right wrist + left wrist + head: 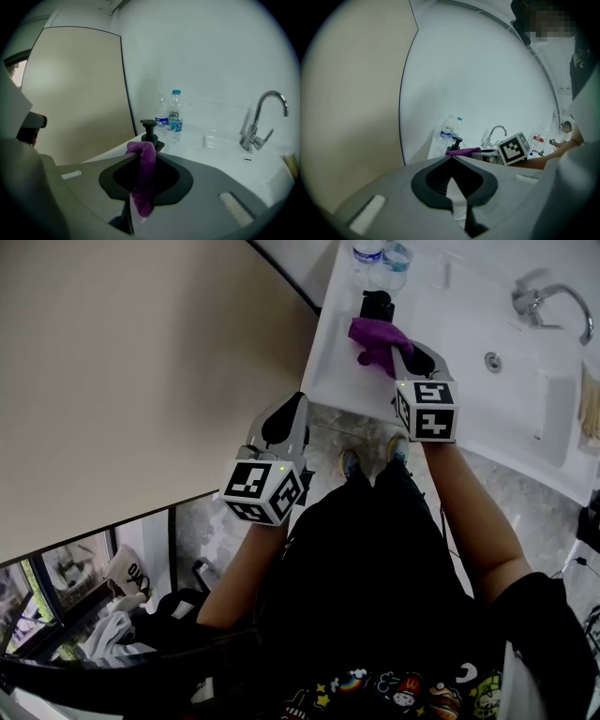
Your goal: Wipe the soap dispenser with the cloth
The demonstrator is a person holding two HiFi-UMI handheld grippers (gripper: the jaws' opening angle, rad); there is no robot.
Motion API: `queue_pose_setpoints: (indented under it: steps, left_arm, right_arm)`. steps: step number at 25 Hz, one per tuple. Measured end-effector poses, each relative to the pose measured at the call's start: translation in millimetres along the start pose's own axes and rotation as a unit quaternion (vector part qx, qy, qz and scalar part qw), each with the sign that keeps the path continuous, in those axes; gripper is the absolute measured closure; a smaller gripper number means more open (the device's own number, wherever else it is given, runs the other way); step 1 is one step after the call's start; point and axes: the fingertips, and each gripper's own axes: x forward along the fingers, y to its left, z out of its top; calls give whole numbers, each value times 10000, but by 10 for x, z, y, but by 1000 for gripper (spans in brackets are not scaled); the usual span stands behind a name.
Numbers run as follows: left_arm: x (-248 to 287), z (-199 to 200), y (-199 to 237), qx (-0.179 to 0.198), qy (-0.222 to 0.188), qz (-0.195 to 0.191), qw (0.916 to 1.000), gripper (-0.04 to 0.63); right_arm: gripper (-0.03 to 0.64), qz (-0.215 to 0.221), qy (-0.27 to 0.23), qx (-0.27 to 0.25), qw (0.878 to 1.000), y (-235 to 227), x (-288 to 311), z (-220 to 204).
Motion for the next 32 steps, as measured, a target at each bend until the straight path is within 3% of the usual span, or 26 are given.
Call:
queue_pose_setpoints:
  steps: [5,13,20,24,29,32]
  left_arm:
    - [30,27,-87,-9,-86,-121,9999,595]
    - [-41,24,-190,17,-173,-218,9996,595]
    - [-219,-82,-200,13,-171,-165,9997,595]
    - [-322,-130,-178,-7,-201,-101,9997,595]
    - [-350,-133,-204,1,-264,-149,9995,595]
    - [-318,-63,-264,96,-354,-261,9990,595]
  right_arm:
    - [532,426,-223,-220,9986,238,-394,170]
    - [531,1284,219,-748,9887,756,-425,-179]
    - [510,1309,821,-907,9838,842,49,-501]
    - [442,1410,882,-761,9831,882,30,-527]
    - [416,1351,590,-616,9872,878,-151,-376]
    - [454,1169,30,-593,9914,833,-413,-54]
